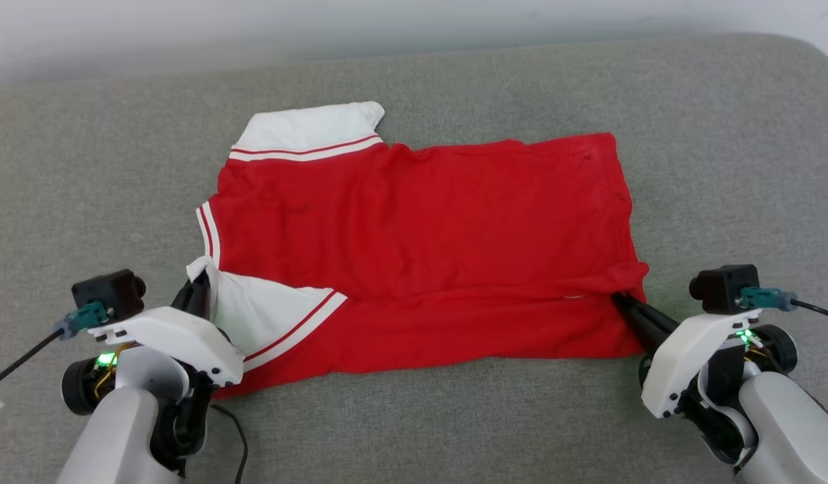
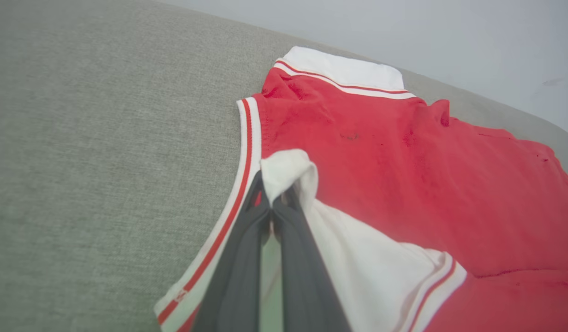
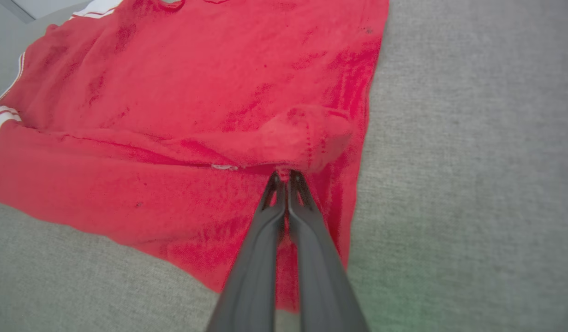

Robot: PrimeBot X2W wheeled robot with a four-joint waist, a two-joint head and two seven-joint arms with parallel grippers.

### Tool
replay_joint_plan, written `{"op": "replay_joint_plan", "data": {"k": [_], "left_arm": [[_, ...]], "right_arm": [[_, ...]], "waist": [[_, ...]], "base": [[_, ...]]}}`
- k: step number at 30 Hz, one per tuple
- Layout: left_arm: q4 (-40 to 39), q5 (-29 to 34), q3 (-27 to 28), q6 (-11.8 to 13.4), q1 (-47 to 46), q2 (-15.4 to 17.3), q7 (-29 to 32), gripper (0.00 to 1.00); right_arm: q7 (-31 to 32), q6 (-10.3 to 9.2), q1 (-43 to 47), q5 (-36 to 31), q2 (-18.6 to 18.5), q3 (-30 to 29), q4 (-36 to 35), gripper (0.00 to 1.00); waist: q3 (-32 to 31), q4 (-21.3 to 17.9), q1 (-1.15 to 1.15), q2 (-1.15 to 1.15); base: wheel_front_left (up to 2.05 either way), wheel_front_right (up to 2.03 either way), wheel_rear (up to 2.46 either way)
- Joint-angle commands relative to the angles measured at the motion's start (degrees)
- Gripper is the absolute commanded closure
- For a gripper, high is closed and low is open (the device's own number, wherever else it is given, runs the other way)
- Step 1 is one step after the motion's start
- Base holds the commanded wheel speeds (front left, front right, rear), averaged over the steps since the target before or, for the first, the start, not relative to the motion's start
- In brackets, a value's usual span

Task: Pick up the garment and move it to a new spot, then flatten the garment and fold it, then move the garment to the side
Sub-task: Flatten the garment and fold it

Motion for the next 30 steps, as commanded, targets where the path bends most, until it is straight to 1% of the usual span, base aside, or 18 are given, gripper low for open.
{"op": "replay_joint_plan", "data": {"k": [1, 8, 9, 10, 11, 12, 13, 18, 21, 25, 30], "left_arm": [[1.38, -0.59, -0.20, -0.61, -1.43, -0.39, 0.18, 1.00], [10.52, -1.86, -1.23, -3.77, -7.14, -0.56, 2.22, 1.00], [11.76, -2.21, -1.45, -4.32, -7.80, -0.65, 2.70, 0.92], [12.99, -2.58, -1.56, -4.75, -8.32, -0.80, 3.17, 0.70], [14.13, -2.66, -1.70, -4.98, -8.82, -0.85, 3.50, 0.52], [15.08, -2.82, -1.69, -5.15, -9.29, -0.83, 3.52, 0.21], [15.95, -2.93, -1.61, -5.45, -9.69, -0.80, 3.45, 0.00], [18.82, -3.87, -0.66, -5.74, -10.19, -0.37, 2.41, 0.00], [18.53, -4.13, -0.07, -5.88, -9.60, 0.44, 1.50, 0.00], [15.94, -3.88, 0.38, -5.61, -7.87, 2.15, 1.60, 0.00], [9.57, -2.92, 0.01, -4.57, -5.23, 5.34, 4.31, 0.00]], "right_arm": [[0.53, -0.04, -0.88, 0.41, 0.46, 0.32, 0.50, 1.00], [1.52, -0.05, -2.30, 1.51, 0.64, 2.50, 2.83, 1.00], [1.43, -0.07, -2.46, 1.61, 0.56, 2.76, 3.08, 0.86], [1.27, -0.07, -2.63, 1.54, 0.42, 3.04, 3.23, 0.61], [1.03, -0.07, -2.72, 1.57, 0.29, 3.27, 3.36, 0.24], [0.59, -0.07, -2.85, 1.54, 0.09, 3.48, 3.37, 0.00], [-0.33, -0.07, -3.04, 1.26, -0.13, 3.55, 3.16, 0.00], [-6.57, -0.05, -1.90, 0.76, -0.37, 2.73, 1.37, 0.00], [-11.20, -0.04, -0.66, -0.34, -0.28, 1.00, 0.28, 0.00], [-16.10, -0.04, 1.92, -3.52, 0.77, -2.19, -1.32, 0.00], [-18.03, -0.04, 5.71, -7.49, 3.21, -7.56, -4.10, 0.00]], "waist": [[1.49, -0.05, -0.01, 0.00], [3.60, -0.57, -0.01, 0.00], [3.79, -0.62, -0.01, 0.00], [3.90, -0.66, -0.01, 0.00], [3.93, -0.68, -0.01, 0.00], [3.92, -0.71, -0.01, 0.00], [3.85, -0.76, -0.01, 0.00], [2.02, -0.74, -0.01, 0.00], [0.44, -0.75, -0.01, 0.00], [-2.20, -0.86, -0.01, 0.00], [-4.78, -0.94, -0.01, 0.00]], "base": [[0.00, 0.00, 0.00], [0.00, 0.00, 0.00], [0.00, 0.00, 0.00], [0.00, 0.00, 0.00], [0.00, 0.00, 0.00], [0.00, 0.00, 0.00], [0.00, 0.00, 0.00], [0.00, 0.00, 0.00], [0.00, 0.00, 0.00], [0.00, 0.00, 0.00], [0.00, 0.00, 0.00]]}}
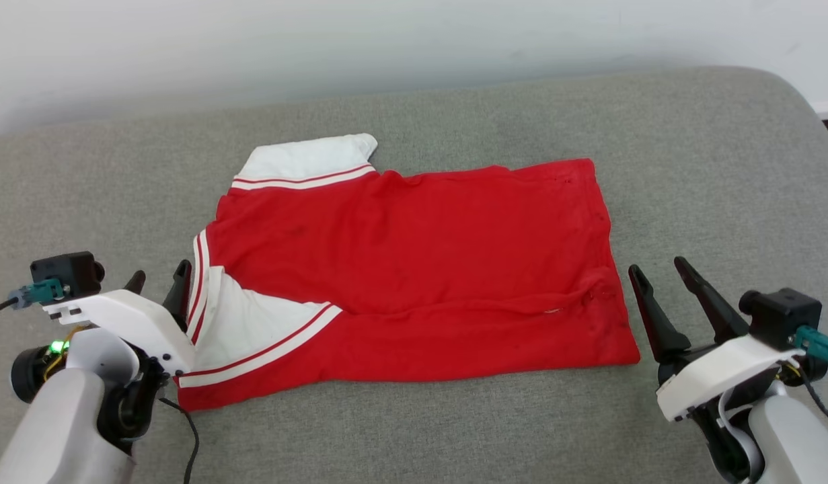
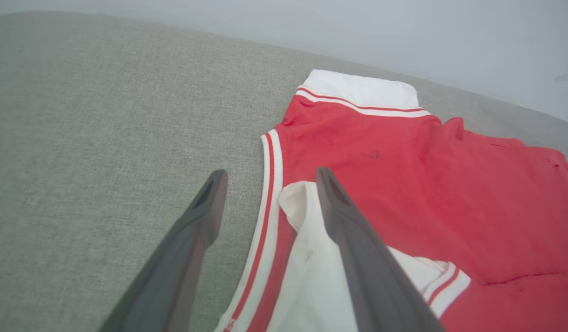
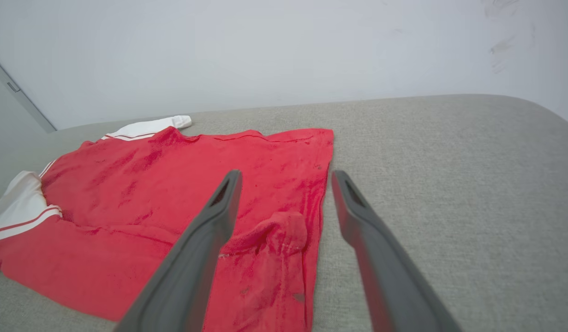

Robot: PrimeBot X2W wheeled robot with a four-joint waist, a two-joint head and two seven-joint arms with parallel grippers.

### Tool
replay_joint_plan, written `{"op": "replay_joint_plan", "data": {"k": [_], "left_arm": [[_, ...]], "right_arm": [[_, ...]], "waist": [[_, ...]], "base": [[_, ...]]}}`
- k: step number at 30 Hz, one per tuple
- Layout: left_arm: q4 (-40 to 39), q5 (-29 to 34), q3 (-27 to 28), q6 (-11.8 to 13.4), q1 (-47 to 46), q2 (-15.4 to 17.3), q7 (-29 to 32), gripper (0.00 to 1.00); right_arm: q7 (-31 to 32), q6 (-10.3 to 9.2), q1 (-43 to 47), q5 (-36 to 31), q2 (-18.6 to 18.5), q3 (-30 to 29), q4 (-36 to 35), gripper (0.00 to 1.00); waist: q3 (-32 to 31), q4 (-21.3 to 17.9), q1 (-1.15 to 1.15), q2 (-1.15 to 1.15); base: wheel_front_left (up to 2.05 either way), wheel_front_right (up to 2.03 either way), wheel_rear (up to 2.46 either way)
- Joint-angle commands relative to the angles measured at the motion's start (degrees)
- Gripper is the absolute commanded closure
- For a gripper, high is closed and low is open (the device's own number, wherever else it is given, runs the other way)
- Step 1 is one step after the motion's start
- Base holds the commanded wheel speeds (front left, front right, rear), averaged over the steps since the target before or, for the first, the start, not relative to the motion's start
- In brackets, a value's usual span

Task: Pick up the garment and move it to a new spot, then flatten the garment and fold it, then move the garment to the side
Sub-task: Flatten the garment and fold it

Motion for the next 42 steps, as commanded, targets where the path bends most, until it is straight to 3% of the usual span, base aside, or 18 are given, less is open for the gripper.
{"op": "replay_joint_plan", "data": {"k": [1, 9, 15, 20, 28, 29, 31, 32, 36, 42], "left_arm": [[-2.31, 0.47, -0.15, 0.54, 1.26, 1.23, 1.37, 0.00], [-13.04, 0.84, -3.12, 0.44, 4.64, 9.41, 15.98, 0.00], [-17.11, -2.52, -5.26, -0.24, 8.10, 13.12, 28.32, 0.00], [-15.97, -5.67, -5.35, 0.71, 10.48, 13.41, 33.43, 0.00], [-11.29, -8.25, -4.98, 0.41, 7.96, 10.64, 33.42, 0.00], [-9.14, -8.40, -5.89, -0.08, 7.44, 9.94, 34.52, 0.03], [-6.99, -9.07, -6.93, -0.33, 7.08, 8.72, 35.85, 0.64], [-5.24, -10.12, -7.35, -0.53, 6.97, 7.01, 36.55, 1.00], [-3.86, -10.74, -7.71, -1.04, 6.82, 5.88, 36.20, 1.00], [-4.23, -10.29, -5.42, -1.79, 5.81, 6.66, 31.36, 1.00]], "right_arm": [[-0.47, -0.04, 1.89, -1.24, 1.18, -1.48, -1.15, 0.00], [2.61, -0.04, 7.66, -6.84, 4.41, -6.65, -8.39, 0.00], [5.66, -0.04, 10.86, -9.39, 6.29, -8.53, -14.40, 0.00], [7.48, -0.04, 11.66, -9.79, 7.22, -8.74, -17.42, 0.00], [8.42, -0.04, 10.24, -8.72, 6.83, -8.13, -19.37, 0.00], [8.90, -0.04, 9.70, -8.20, 6.55, -7.75, -19.15, 0.00], [8.85, -0.04, 9.11, -7.88, 6.19, -7.47, -18.99, 0.00], [9.22, -0.04, 8.73, -7.08, 6.04, -7.21, -18.60, 0.00], [10.64, -0.04, 8.52, -5.00, 5.61, -7.11, -17.73, 0.00], [16.06, -0.04, 8.42, -0.17, 3.88, -7.46, -15.78, 0.00]], "waist": [[-1.43, -0.05, 0.00, 0.00], [-4.49, -0.76, 0.00, 0.00], [-4.90, -1.90, 0.00, 0.00], [-3.24, -3.08, 0.00, 0.00], [1.18, -3.84, 0.00, 0.00], [2.06, -3.98, 0.00, 0.00], [2.74, -4.12, 0.00, 0.00], [3.11, -4.23, 0.00, 0.00], [3.07, -4.10, 0.00, 0.00], [1.16, -3.00, 0.00, 0.00]], "base": [[0.00, 0.00, 0.00], [0.00, 0.00, 0.00], [0.00, 0.00, 0.00], [0.00, 0.00, 0.00], [0.00, 0.00, 0.00], [0.00, 0.00, 0.00], [0.00, 0.00, 0.00], [0.00, 0.00, 0.00], [0.00, 0.00, 0.00], [0.00, 0.00, 0.00]]}}
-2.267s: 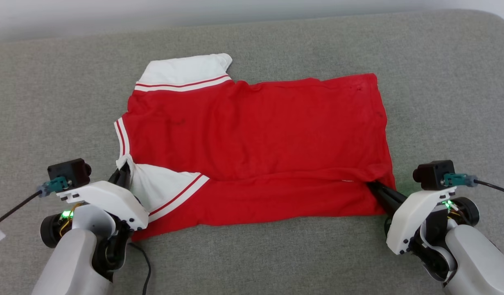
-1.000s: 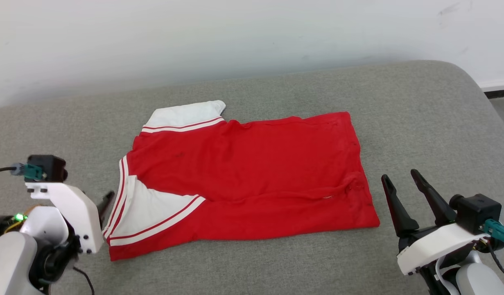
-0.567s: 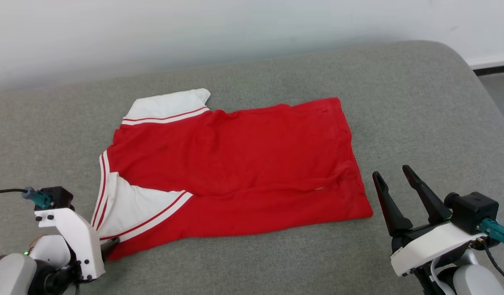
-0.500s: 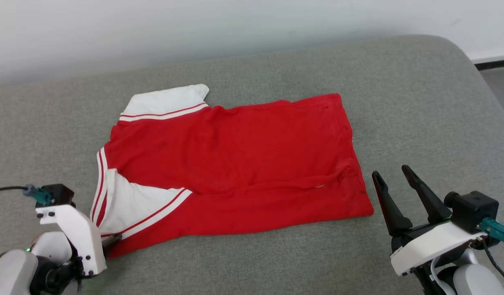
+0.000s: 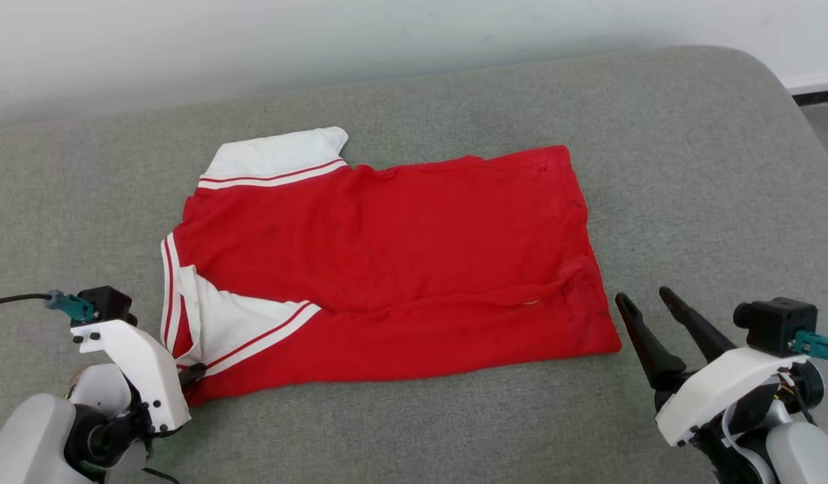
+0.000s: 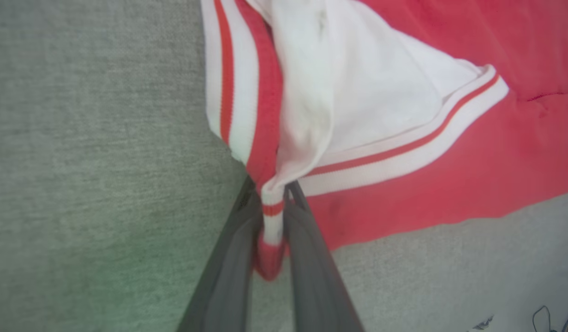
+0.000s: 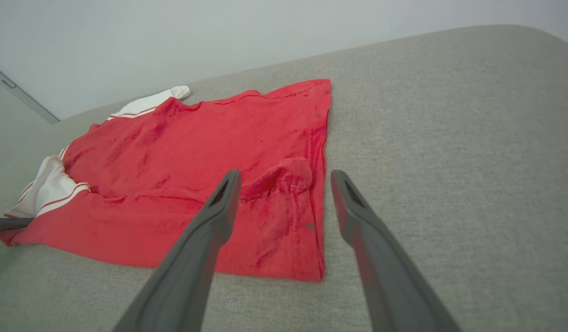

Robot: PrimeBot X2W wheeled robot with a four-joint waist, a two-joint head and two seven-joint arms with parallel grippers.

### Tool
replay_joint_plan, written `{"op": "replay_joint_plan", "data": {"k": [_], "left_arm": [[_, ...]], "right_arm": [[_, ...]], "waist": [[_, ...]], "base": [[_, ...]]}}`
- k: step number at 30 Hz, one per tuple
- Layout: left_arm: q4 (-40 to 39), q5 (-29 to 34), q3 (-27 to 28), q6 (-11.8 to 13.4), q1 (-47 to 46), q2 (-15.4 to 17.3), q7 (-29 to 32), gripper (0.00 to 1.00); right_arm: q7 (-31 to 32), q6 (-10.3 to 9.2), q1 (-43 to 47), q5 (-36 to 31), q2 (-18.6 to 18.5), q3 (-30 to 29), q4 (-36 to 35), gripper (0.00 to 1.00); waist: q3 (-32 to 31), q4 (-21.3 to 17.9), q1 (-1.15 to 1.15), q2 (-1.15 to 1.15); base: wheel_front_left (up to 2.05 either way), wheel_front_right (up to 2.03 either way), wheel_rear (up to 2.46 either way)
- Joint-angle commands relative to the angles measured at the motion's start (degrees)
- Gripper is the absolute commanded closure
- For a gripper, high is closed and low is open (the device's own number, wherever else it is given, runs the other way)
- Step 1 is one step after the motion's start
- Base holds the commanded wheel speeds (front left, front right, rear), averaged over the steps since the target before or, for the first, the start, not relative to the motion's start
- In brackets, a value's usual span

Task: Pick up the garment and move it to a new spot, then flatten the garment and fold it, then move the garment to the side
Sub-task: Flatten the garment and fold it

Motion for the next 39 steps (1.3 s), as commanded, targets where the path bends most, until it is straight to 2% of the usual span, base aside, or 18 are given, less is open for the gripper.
{"op": "replay_joint_plan", "data": {"k": [1, 7, 13, 19, 24, 25, 26, 27, 39], "left_arm": [[0.48, 0.31, -0.13, -0.17, 1.17, -0.58, -0.79, 1.00], [-4.00, 1.17, 1.87, 0.87, 1.30, 0.64, -4.68, 1.00], [-10.28, 2.69, 1.76, 2.55, 1.19, 1.48, -5.19, 1.00], [-13.80, 3.88, 0.60, 3.52, 0.18, 1.22, -4.50, 1.00], [-14.37, 4.06, 0.14, 3.83, 0.22, 0.80, -4.83, 1.00], [-14.41, 4.00, 0.15, 3.85, 0.25, 0.75, -4.90, 1.00], [-14.43, 3.97, 0.15, 3.88, 0.27, 0.73, -4.96, 1.00], [-14.40, 3.85, 0.18, 3.87, 0.26, 0.63, -5.09, 1.00], [-13.48, 3.42, 1.48, 3.96, 2.68, -0.17, -9.27, 1.00]], "right_arm": [[1.69, -0.04, -0.70, 1.03, -0.61, -0.23, 0.75, 0.00], [15.82, -0.04, -3.74, 6.59, -3.78, 0.00, 5.51, 0.00], [27.13, -0.04, -8.39, 10.20, -5.37, 2.55, 9.02, 0.00], [32.08, -0.04, -13.14, 11.97, -5.43, 5.98, 13.43, 0.00], [36.68, -0.03, -13.65, 14.12, -3.86, 9.85, 18.00, 0.00], [37.22, -0.03, -13.70, 14.61, -3.71, 10.51, 18.29, 0.21], [37.33, -0.03, -13.81, 15.13, -3.61, 10.93, 18.32, 0.96], [37.47, -0.01, -13.96, 15.62, -3.58, 11.31, 18.40, 1.00], [32.16, 0.04, -16.29, 16.56, -7.21, 13.03, 14.85, 1.00]], "waist": [[-0.70, 0.48, 0.00, 0.00], [-1.53, 1.36, 0.00, 0.00], [0.56, 3.30, 0.00, 0.00], [3.34, 4.74, 0.00, 0.00], [4.00, 5.13, 0.00, 0.00], [4.11, 5.13, 0.00, 0.00], [4.22, 5.11, 0.00, 0.00], [4.27, 5.08, 0.00, 0.00], [0.70, 4.25, 0.00, 0.00]], "base": [[0.00, 0.00, 0.00], [0.00, 0.00, 0.00], [0.00, 0.00, 0.00], [0.00, 0.00, 0.00], [0.00, 0.00, 0.00], [0.00, 0.00, 0.00], [0.00, 0.00, 0.00], [0.00, 0.00, 0.00], [0.00, 0.00, 0.00]]}}
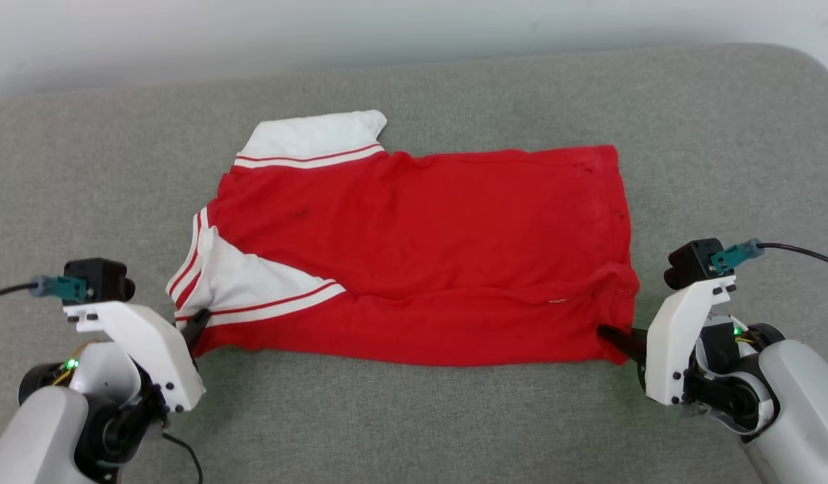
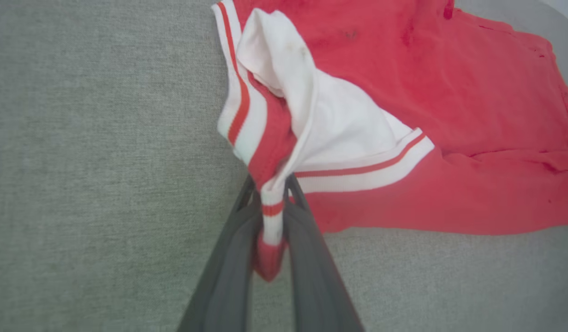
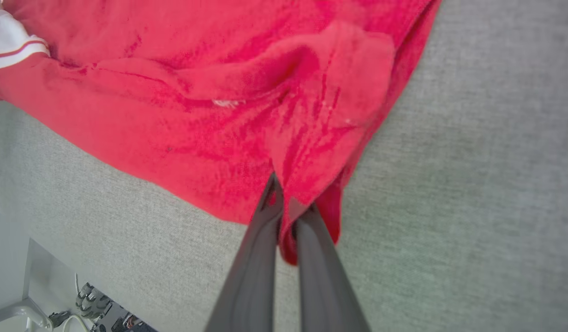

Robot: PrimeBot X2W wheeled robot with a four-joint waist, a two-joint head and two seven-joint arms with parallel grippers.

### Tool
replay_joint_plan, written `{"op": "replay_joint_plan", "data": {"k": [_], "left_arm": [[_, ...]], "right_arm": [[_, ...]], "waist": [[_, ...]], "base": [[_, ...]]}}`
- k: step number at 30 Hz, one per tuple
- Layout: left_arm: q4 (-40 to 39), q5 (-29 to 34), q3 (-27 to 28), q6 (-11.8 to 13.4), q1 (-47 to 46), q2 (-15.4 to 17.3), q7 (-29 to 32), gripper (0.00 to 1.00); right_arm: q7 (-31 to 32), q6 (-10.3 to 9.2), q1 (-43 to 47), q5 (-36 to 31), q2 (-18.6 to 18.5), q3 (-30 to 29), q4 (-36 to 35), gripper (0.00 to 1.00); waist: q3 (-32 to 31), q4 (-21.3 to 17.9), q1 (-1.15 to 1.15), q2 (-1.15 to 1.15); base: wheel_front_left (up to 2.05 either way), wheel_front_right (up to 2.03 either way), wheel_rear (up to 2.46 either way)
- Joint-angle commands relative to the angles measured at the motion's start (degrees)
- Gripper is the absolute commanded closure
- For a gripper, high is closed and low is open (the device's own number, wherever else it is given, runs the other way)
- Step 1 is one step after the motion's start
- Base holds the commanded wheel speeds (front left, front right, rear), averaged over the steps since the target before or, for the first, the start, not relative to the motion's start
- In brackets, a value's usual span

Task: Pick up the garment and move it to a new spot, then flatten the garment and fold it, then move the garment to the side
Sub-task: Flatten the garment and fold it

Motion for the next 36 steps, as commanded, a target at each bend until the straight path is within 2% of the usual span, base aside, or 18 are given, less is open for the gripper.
{"op": "replay_joint_plan", "data": {"k": [1, 14, 23, 24, 25, 26, 29, 36], "left_arm": [[-0.33, -0.20, 0.43, 0.34, 1.22, -0.10, -0.90, 1.00], [-4.34, -1.48, 2.07, 2.34, 12.34, -0.09, -4.33, 1.00], [-2.94, -4.74, 1.27, 2.73, 19.28, -2.35, -3.38, 1.00], [-2.39, -5.16, 1.26, 2.47, 18.98, -3.00, -3.68, 1.00], [-1.57, -5.28, 1.18, 2.17, 18.55, -3.47, -4.03, 0.69], [-0.75, -4.92, 1.12, 2.03, 18.10, -3.50, -4.58, 0.02], [0.54, -4.61, 1.32, 1.71, 16.87, -4.03, -5.88, 0.00], [0.66, -1.00, 3.68, 3.53, 13.80, -3.65, -13.03, 0.00]], "right_arm": [[-0.62, 0.14, 0.46, 0.45, -0.47, 0.37, -0.63, 1.00], [-1.08, 0.13, 7.00, 1.94, -2.56, 1.79, -3.90, 1.00], [-0.85, 0.14, 13.05, 1.99, -1.31, 0.76, -3.06, 1.00], [-1.59, 0.13, 13.44, 1.73, -0.94, 0.79, -2.80, 0.85], [-2.44, 0.13, 13.94, 1.78, -0.51, 0.78, -2.61, 0.20], [-3.81, 0.13, 14.11, 1.47, -0.40, 0.74, -2.60, 0.00], [-7.17, 0.13, 14.12, 0.24, -0.38, 0.75, -2.83, 0.00], [-24.79, 0.13, 14.13, -8.82, 0.64, -2.69, -4.10, 0.00]], "waist": [[-1.54, -0.29, 0.00, 0.00], [-10.39, -0.23, 0.00, 0.00], [-10.73, -0.22, 0.00, 0.00], [-10.45, -0.19, 0.00, 0.00], [-10.29, -0.20, 0.00, 0.00], [-10.12, -0.25, 0.00, 0.00], [-9.87, -0.33, 0.00, 0.00], [-10.74, -1.63, 0.00, 0.00]], "base": [[0.00, 0.00, 0.00], [0.00, 0.00, 0.00], [0.00, 0.00, 0.00], [0.00, 0.00, 0.00], [0.00, 0.00, 0.00], [0.00, 0.00, 0.00], [0.00, 0.00, 0.00], [0.00, 0.00, 0.00]]}}
